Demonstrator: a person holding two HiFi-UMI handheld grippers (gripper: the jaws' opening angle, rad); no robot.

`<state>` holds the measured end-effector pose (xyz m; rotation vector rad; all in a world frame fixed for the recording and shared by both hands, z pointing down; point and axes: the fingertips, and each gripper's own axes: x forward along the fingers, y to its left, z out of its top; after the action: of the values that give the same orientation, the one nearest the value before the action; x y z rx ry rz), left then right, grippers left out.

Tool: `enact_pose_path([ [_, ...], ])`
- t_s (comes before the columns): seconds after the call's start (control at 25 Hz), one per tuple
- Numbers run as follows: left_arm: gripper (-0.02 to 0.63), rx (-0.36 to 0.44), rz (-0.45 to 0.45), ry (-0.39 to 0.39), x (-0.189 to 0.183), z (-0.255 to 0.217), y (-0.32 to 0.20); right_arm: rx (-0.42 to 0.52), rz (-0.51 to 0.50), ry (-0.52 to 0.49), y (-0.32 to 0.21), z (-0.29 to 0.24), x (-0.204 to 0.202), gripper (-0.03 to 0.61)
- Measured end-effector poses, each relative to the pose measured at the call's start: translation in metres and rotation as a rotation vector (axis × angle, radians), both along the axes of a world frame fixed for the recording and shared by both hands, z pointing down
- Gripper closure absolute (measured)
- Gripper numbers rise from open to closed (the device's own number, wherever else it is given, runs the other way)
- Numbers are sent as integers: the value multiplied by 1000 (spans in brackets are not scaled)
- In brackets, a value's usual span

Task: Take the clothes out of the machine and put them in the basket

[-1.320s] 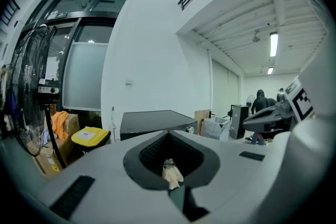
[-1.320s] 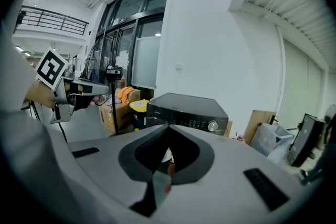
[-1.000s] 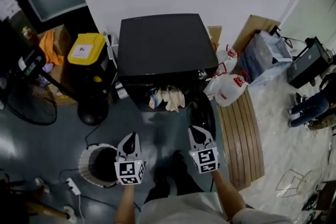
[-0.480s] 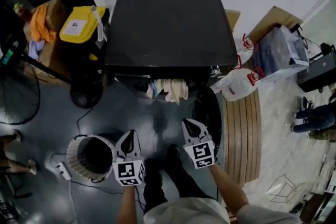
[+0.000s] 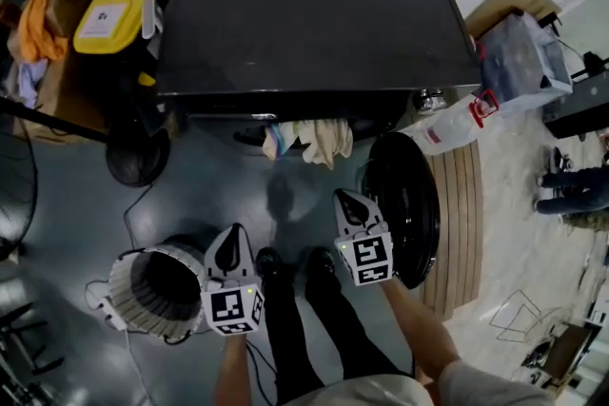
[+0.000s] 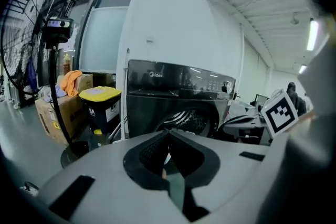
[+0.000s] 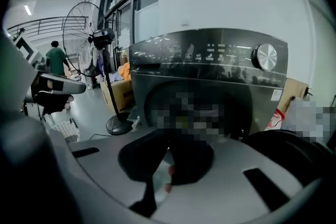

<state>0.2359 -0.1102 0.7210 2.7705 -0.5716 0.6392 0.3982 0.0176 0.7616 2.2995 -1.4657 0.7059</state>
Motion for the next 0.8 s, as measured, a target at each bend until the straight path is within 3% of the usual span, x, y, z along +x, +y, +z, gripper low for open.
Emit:
enact_pose_path([
  [0.28,595,-15,72,-4,18,86,-14,-23,157,34,-3,91,32,554],
  [0.44,595,-26,109,12,34,119,-22,-66,193,34,-13,155,53,548],
  [0.48,595,-24,118,16,36,126,-23,-80,187,31,-16,173,58,504],
  [0.52,595,-23,124,22,39,133,-24,-91,180,25,-19,190,62,395],
  [0.6,595,-27,127,33,43,145,-27,-102,176,8,-27,224,76,253],
  [0.8,595,-4,134,61,48,172,-38,-118,253,-13,-47,288,127,166],
])
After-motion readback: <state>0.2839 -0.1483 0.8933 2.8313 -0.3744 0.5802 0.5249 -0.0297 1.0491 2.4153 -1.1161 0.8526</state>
